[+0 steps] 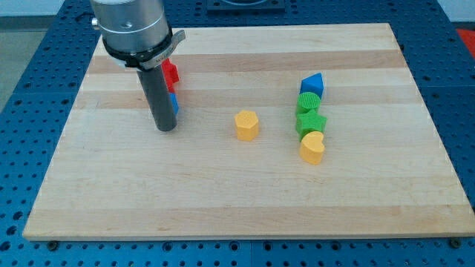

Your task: Slide the yellow hexagon closer to the blue cube

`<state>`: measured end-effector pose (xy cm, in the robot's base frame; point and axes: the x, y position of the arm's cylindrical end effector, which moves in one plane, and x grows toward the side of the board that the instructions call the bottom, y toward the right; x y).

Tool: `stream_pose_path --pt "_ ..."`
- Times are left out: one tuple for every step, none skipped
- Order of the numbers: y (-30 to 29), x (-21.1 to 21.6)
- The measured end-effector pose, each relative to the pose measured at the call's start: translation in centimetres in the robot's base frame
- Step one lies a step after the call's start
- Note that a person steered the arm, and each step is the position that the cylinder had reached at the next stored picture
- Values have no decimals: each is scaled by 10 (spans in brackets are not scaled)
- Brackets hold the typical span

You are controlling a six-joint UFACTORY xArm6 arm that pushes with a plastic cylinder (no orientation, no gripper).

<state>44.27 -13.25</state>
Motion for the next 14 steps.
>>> stream_pose_path --pt "0 -1" --pt "0 -4" --pt "0 -7" --pt "44 3" --pt "90 -9" --pt "125 -25" --pt "175 -16" --pt "190 -1" --pt "179 7" --pt "159 7" --pt "138 13" --pt "120 29" --pt "105 41" --pt "85 55"
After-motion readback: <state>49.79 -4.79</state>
